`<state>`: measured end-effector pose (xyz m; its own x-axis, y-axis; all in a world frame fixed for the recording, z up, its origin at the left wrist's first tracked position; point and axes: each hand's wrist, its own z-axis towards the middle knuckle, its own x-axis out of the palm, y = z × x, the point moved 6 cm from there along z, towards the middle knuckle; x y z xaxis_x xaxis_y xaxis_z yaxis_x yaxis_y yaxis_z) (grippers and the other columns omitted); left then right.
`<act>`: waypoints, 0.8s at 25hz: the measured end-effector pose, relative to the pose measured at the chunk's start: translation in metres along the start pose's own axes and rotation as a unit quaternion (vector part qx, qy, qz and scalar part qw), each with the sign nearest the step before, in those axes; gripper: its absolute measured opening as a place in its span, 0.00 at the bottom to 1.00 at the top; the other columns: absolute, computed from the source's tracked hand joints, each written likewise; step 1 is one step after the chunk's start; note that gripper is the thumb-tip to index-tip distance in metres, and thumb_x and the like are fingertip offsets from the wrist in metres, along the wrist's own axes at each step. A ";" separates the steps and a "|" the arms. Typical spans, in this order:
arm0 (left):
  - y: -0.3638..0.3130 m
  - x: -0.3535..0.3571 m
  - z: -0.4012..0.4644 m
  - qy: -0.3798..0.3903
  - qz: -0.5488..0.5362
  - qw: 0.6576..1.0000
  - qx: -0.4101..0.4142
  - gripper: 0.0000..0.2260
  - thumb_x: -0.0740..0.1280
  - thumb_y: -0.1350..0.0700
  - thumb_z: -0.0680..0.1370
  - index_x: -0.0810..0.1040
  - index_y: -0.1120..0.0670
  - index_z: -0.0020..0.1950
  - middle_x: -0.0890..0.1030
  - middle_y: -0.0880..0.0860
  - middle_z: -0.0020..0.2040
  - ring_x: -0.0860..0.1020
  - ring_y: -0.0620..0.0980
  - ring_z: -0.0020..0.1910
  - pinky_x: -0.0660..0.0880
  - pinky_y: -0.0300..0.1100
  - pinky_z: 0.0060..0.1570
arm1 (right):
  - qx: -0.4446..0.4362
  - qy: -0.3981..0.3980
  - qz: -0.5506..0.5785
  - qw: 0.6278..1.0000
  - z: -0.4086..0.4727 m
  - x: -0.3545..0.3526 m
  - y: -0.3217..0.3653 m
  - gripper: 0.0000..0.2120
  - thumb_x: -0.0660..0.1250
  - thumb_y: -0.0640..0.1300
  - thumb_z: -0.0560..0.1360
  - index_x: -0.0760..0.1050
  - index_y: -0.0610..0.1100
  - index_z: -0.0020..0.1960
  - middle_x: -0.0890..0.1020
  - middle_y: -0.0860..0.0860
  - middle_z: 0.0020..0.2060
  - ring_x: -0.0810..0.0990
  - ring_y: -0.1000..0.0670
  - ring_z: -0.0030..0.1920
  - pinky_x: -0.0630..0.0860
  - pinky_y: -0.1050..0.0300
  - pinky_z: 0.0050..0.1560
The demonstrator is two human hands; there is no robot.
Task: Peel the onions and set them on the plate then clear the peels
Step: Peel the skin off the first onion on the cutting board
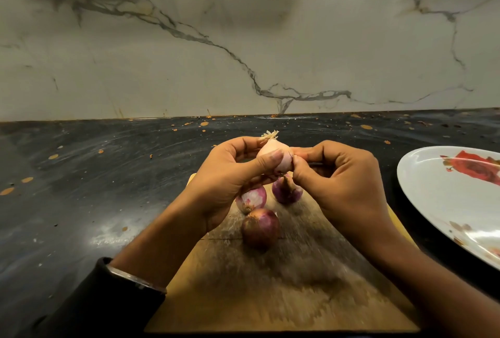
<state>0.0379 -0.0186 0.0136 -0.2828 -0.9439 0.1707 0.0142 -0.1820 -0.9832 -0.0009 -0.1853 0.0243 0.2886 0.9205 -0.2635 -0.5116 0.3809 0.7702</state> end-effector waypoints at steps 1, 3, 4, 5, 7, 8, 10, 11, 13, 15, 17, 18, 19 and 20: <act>0.001 0.000 0.000 -0.002 0.005 1.000 0.002 0.23 0.74 0.57 0.67 0.79 0.60 0.60 0.84 0.59 0.55 0.85 0.53 0.51 0.82 0.41 0.46 | -0.006 -0.005 -0.013 1.000 0.000 -0.001 0.001 0.02 0.73 0.41 0.74 0.85 0.45 0.46 0.86 0.57 0.40 0.85 0.59 0.41 0.81 0.66 0.40; 0.000 0.000 0.000 -0.005 0.014 1.000 0.010 0.24 0.76 0.57 0.65 0.79 0.60 0.60 0.83 0.60 0.57 0.84 0.55 0.52 0.82 0.43 0.47 | -0.010 -0.014 -0.025 1.000 0.002 -0.002 0.000 0.02 0.73 0.41 0.74 0.84 0.44 0.45 0.86 0.57 0.41 0.85 0.59 0.41 0.81 0.64 0.40; 0.000 -0.001 0.000 -0.006 0.017 1.000 0.014 0.23 0.76 0.58 0.65 0.79 0.59 0.59 0.83 0.59 0.57 0.84 0.55 0.53 0.82 0.43 0.47 | -0.002 -0.015 -0.019 1.000 0.003 -0.002 -0.003 0.02 0.73 0.40 0.75 0.84 0.44 0.46 0.86 0.56 0.41 0.85 0.57 0.41 0.83 0.61 0.41; -0.001 -0.001 0.000 -0.004 0.023 1.000 0.019 0.23 0.76 0.58 0.65 0.80 0.59 0.59 0.83 0.58 0.56 0.84 0.54 0.53 0.81 0.42 0.47 | 0.010 -0.014 -0.001 1.000 0.004 -0.001 -0.006 0.03 0.72 0.39 0.76 0.84 0.44 0.47 0.87 0.54 0.42 0.86 0.55 0.42 0.84 0.57 0.42; -0.004 -0.001 0.000 0.004 0.058 0.998 0.034 0.22 0.76 0.59 0.64 0.80 0.57 0.58 0.85 0.55 0.54 0.84 0.51 0.52 0.81 0.40 0.47 | 0.042 -0.008 0.050 0.998 0.007 -0.001 -0.012 0.05 0.71 0.41 0.77 0.84 0.45 0.53 0.87 0.51 0.44 0.86 0.51 0.46 0.85 0.50 0.44; -0.006 0.001 -0.001 0.013 0.086 0.995 0.045 0.23 0.76 0.59 0.64 0.80 0.56 0.59 0.85 0.54 0.53 0.84 0.50 0.52 0.81 0.39 0.48 | 0.053 -0.005 0.072 0.996 0.008 -0.001 -0.012 0.07 0.71 0.42 0.77 0.83 0.46 0.55 0.87 0.51 0.45 0.86 0.51 0.47 0.85 0.48 0.45; -0.007 0.007 -0.004 0.039 0.138 0.988 0.060 0.22 0.77 0.59 0.66 0.80 0.56 0.59 0.86 0.53 0.52 0.84 0.50 0.52 0.81 0.42 0.51 | 0.056 0.009 0.079 0.995 0.009 -0.003 -0.011 0.10 0.71 0.45 0.76 0.83 0.47 0.57 0.87 0.52 0.47 0.85 0.52 0.50 0.84 0.50 0.49; -0.007 0.011 -0.006 0.053 0.156 0.984 0.065 0.21 0.77 0.59 0.67 0.80 0.55 0.59 0.86 0.53 0.51 0.84 0.50 0.52 0.81 0.44 0.53 | 0.056 0.020 0.071 0.996 0.010 -0.002 -0.010 0.12 0.72 0.46 0.75 0.83 0.48 0.58 0.87 0.53 0.47 0.85 0.53 0.51 0.84 0.53 0.51; -0.006 0.015 -0.009 0.065 0.173 0.980 0.067 0.19 0.77 0.60 0.69 0.80 0.54 0.59 0.85 0.53 0.52 0.84 0.51 0.53 0.81 0.48 0.55 | 0.066 0.038 0.081 0.994 0.012 -0.002 -0.010 0.12 0.72 0.44 0.75 0.83 0.47 0.58 0.87 0.51 0.47 0.85 0.53 0.51 0.83 0.56 0.52; -0.007 0.014 -0.009 0.056 0.167 0.982 0.063 0.19 0.76 0.60 0.70 0.79 0.54 0.60 0.85 0.53 0.52 0.84 0.51 0.53 0.81 0.50 0.56 | 0.077 0.040 0.115 0.990 0.014 -0.003 -0.012 0.09 0.71 0.41 0.75 0.84 0.45 0.54 0.87 0.49 0.45 0.86 0.51 0.48 0.83 0.56 0.49; -0.007 0.013 -0.008 0.047 0.153 0.986 0.057 0.18 0.75 0.62 0.72 0.78 0.55 0.61 0.85 0.53 0.52 0.84 0.51 0.52 0.81 0.49 0.54 | 0.075 0.037 0.118 0.989 0.015 -0.005 -0.012 0.06 0.71 0.39 0.76 0.84 0.45 0.51 0.87 0.49 0.44 0.86 0.51 0.46 0.83 0.56 0.45; -0.007 0.012 -0.008 0.046 0.148 0.986 0.055 0.18 0.74 0.64 0.73 0.78 0.55 0.61 0.85 0.53 0.52 0.85 0.50 0.52 0.82 0.46 0.53 | 0.066 0.036 0.109 0.991 0.015 -0.005 -0.011 0.06 0.71 0.39 0.76 0.84 0.45 0.51 0.87 0.50 0.43 0.86 0.51 0.45 0.83 0.57 0.44; -0.008 0.013 -0.009 0.046 0.147 0.986 0.055 0.18 0.73 0.65 0.73 0.77 0.55 0.61 0.85 0.53 0.52 0.84 0.49 0.51 0.82 0.43 0.52 | 0.058 0.036 0.096 0.993 0.015 -0.005 -0.010 0.07 0.71 0.39 0.76 0.84 0.46 0.52 0.87 0.51 0.44 0.86 0.52 0.46 0.83 0.58 0.44; -0.008 0.012 -0.009 0.046 0.150 0.986 0.056 0.17 0.73 0.65 0.74 0.77 0.55 0.61 0.85 0.53 0.53 0.84 0.49 0.51 0.81 0.41 0.51 | 0.053 0.037 0.083 0.994 0.014 -0.005 -0.009 0.07 0.71 0.40 0.76 0.84 0.46 0.53 0.87 0.51 0.44 0.86 0.52 0.46 0.83 0.59 0.44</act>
<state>0.0259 -0.0265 0.0230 -0.3362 -0.9317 -0.1375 0.2147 0.0664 -0.9744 0.0140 -0.1947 0.0270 0.1449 0.9753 -0.1665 -0.4577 0.2153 0.8626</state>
